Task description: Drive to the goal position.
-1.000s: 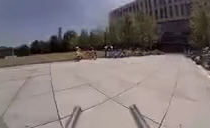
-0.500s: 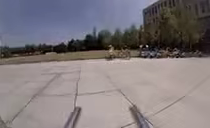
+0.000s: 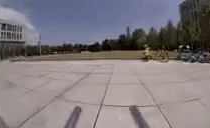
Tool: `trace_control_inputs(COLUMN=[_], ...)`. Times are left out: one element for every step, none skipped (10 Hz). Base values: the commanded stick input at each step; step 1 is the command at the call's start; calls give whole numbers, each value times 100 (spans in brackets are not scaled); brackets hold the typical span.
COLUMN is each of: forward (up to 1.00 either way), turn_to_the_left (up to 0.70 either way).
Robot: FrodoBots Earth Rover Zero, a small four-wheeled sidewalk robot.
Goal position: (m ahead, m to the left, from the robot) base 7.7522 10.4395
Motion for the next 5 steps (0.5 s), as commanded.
trace_control_inputs(forward=[70, 70, 70, 70, 70], turn_to_the_left=[38, 38, 38, 38, 38])
